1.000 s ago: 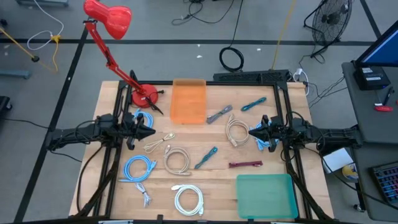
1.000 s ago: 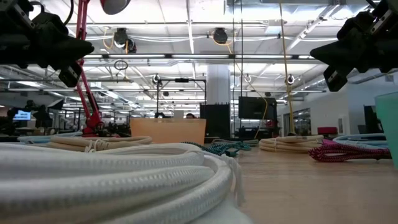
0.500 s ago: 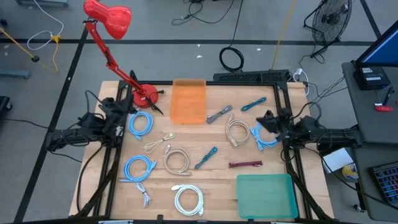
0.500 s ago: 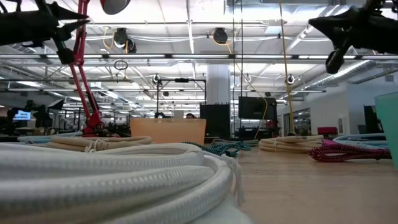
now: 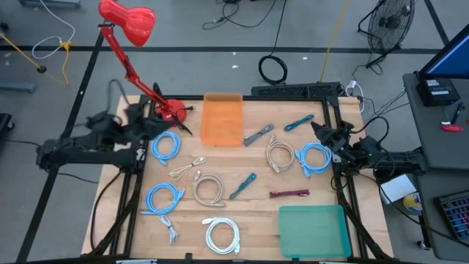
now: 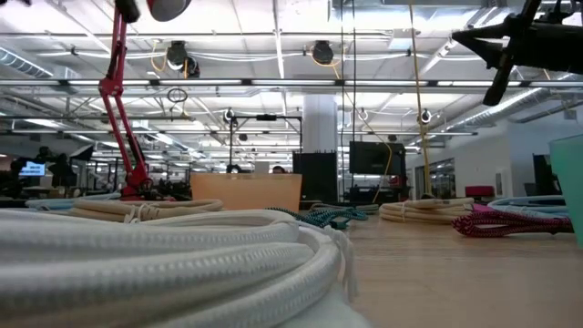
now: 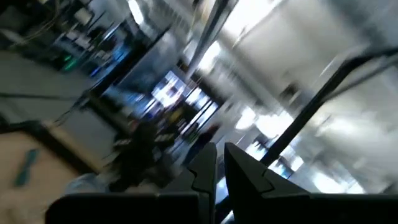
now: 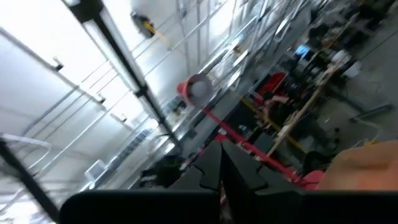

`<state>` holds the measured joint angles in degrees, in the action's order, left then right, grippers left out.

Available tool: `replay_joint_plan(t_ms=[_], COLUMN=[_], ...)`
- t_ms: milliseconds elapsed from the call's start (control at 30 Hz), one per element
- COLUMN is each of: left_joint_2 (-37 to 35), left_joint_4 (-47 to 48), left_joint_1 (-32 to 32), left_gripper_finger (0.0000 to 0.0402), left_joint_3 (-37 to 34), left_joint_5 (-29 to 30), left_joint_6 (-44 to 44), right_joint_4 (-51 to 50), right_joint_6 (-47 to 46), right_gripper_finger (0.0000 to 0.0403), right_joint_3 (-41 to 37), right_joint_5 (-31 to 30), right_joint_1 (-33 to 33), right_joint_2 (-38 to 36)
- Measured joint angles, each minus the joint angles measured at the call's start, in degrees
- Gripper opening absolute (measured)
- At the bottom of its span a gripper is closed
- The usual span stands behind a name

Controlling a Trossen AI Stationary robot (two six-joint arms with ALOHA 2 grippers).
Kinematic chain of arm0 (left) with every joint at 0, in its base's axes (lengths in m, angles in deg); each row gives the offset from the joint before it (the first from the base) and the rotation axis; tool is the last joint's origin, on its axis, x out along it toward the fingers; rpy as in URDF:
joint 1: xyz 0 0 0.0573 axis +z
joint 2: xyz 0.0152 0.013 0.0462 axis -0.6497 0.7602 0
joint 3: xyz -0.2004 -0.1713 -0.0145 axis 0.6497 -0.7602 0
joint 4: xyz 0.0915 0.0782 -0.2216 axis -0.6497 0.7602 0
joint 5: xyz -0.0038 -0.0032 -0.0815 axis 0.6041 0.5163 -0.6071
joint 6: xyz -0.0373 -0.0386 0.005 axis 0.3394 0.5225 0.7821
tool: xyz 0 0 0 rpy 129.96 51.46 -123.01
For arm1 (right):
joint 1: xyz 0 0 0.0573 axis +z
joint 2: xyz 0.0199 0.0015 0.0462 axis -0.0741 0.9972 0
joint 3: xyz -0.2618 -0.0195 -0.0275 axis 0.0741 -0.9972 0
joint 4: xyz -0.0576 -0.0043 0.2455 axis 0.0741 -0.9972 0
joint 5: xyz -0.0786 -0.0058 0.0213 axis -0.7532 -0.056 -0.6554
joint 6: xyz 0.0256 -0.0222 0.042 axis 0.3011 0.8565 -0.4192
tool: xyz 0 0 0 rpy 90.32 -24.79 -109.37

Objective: Pick & Place USB Port
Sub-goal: Put the top dark blue charger cable into the green bin

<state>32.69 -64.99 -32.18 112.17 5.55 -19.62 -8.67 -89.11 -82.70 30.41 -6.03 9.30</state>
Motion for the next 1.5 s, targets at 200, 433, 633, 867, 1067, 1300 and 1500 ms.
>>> replay_joint_plan(t_ms=[200, 433, 633, 867, 1067, 1300, 1500], left_joint_2=[15.13, 20.15, 18.48, 18.42, 18.45, 18.45, 18.43], left_joint_4=[16.44, 22.30, 23.89, 25.81, 27.08, 27.56, 27.70], left_joint_1=[0.21, 2.56, 4.92, 5.25, 4.63, 2.20, 0.32], left_gripper_finger=[0.0033, 0.0033, 0.0033, 0.0033, 0.0033, 0.0033, 0.0033], left_joint_3=[15.61, 23.30, 23.46, 23.46, 23.46, 23.46, 23.46], left_joint_5=[-2.88, -4.06, -4.15, -4.15, -4.39, -4.39, -4.24], left_joint_6=[-8.62, -12.67, -12.76, -12.25, -11.26, -11.25, -11.27], right_joint_4=[1.92, 2.48, 2.68, -20.61, -57.11, -89.85, -94.68], right_joint_6=[0.81, -6.57, -2.78, 11.15, 21.26, 27.83, 28.92], right_gripper_finger=[0.0000, 0.0000, 0.0004, 0.0042, 0.0098, 0.0155, 0.0164], right_joint_3=[0.00, 0.00, 4.99, 29.13, 48.31, 54.34, 53.13], right_joint_5=[-4.32, -0.91, 13.66, 20.22, 16.71, 1.04, 0.46], right_joint_1=[-0.02, -0.02, 0.00, 0.00, -0.08, -0.56, -3.19], right_joint_2=[0.00, 0.00, 0.62, 11.30, 27.82, 47.25, 59.25])
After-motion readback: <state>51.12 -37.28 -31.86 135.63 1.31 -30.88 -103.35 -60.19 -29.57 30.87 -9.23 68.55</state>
